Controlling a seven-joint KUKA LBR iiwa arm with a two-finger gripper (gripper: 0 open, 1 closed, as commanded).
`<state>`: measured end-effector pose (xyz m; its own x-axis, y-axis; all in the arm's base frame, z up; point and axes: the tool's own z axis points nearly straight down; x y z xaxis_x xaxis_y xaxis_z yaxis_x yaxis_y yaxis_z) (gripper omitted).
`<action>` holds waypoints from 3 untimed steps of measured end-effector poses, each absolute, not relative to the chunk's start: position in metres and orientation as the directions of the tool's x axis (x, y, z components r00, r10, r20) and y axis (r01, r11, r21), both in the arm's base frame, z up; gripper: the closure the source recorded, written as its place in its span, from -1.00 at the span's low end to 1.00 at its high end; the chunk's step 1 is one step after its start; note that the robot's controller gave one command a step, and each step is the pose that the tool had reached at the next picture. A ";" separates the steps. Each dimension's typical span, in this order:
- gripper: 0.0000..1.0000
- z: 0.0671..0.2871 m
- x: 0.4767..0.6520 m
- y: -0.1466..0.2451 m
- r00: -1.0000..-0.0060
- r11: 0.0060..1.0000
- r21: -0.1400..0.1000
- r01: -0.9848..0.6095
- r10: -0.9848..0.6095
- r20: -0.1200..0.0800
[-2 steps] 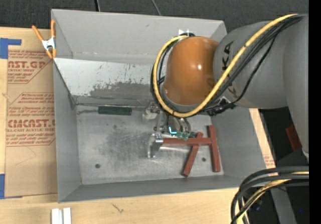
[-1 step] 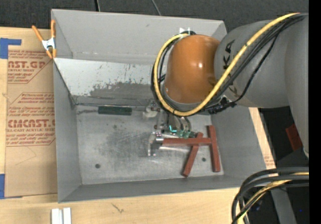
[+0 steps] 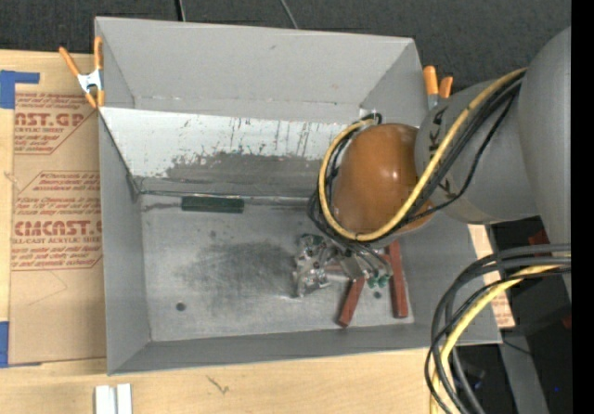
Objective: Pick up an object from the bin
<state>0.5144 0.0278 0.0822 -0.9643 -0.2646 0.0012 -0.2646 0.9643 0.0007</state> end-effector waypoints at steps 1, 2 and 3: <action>-1.00 0.082 0.514 0.028 -0.964 0.964 0.002 -0.265 -0.265 0.001; -1.00 0.082 0.514 0.028 -0.964 0.964 0.002 -0.265 -0.265 0.001; 1.00 0.076 0.584 -0.023 -0.902 0.902 -0.002 -0.431 -0.431 -0.010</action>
Offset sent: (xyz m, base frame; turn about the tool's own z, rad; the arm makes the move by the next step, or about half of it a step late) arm 0.0000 0.0000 0.0000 0.0000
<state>0.5843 -0.0229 0.0764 -0.9024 -0.4307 -0.0101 -0.4307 0.9025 -0.0017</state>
